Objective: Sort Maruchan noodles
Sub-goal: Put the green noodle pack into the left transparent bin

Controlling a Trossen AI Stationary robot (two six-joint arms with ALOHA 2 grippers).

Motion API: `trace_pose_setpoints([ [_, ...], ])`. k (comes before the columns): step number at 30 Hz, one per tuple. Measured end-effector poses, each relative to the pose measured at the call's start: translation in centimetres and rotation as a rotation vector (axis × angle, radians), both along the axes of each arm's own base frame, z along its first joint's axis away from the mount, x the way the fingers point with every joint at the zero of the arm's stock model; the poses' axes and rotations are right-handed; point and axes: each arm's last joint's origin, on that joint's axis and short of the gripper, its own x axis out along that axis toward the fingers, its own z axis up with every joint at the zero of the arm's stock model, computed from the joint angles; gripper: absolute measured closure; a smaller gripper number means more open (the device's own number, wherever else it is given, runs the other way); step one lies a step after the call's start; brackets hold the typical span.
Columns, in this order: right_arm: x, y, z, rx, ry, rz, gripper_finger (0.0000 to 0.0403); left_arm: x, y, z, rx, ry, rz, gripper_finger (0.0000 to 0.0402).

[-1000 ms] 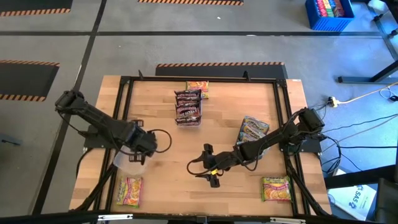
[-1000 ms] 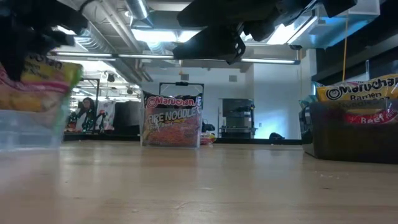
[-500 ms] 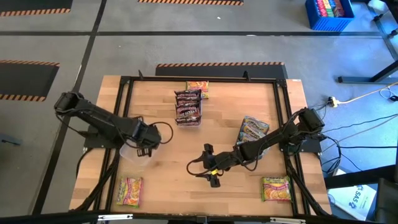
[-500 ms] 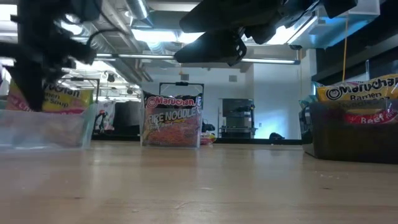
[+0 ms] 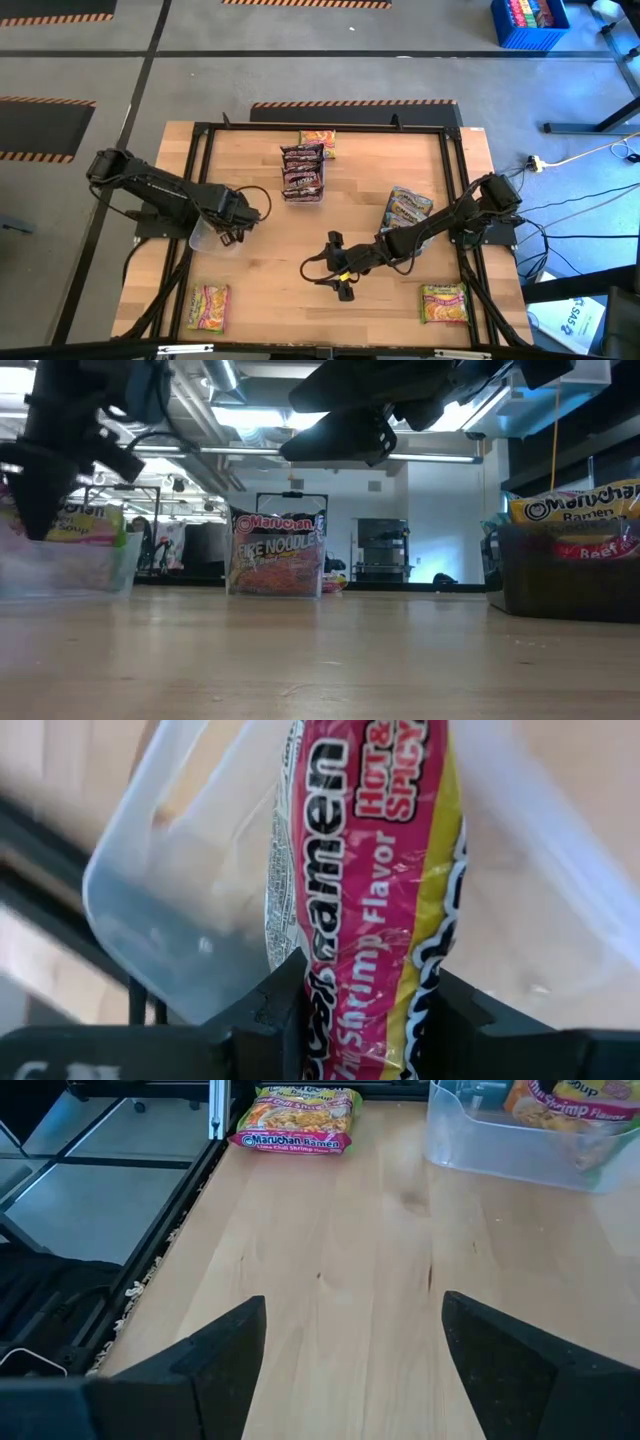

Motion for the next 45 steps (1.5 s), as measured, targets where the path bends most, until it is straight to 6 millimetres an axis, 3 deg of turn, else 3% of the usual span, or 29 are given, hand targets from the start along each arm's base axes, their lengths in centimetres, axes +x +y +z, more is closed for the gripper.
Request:
trace_pose_setpoints([
  [6, 0.0, 0.0, 0.0, -0.001, 0.000, 0.001, 0.0120, 1.1, -0.6, 1.8, -0.023, -0.028, -0.322, 0.0279],
  [14, 0.0, 0.0, -0.1, -0.003, 0.006, 0.001, 0.0120, 1.2, -0.3, 2.0, -0.002, 0.035, -0.607, 0.0279],
  [25, 0.4, 0.2, -1.9, -0.009, 0.037, 0.006, 0.0120, 1.8, 0.9, 1.9, 0.035, 0.003, -0.605, 0.0279],
  [33, 0.5, 0.3, -2.3, 0.002, 0.040, 0.021, 0.0120, 1.4, 1.8, 0.4, 0.050, 0.026, -0.561, 0.0278],
  [45, 0.5, 0.3, -2.3, 0.000, 0.044, 0.021, 0.0120, 1.2, 2.1, -0.3, 0.151, 0.023, -0.517, 0.0220],
])
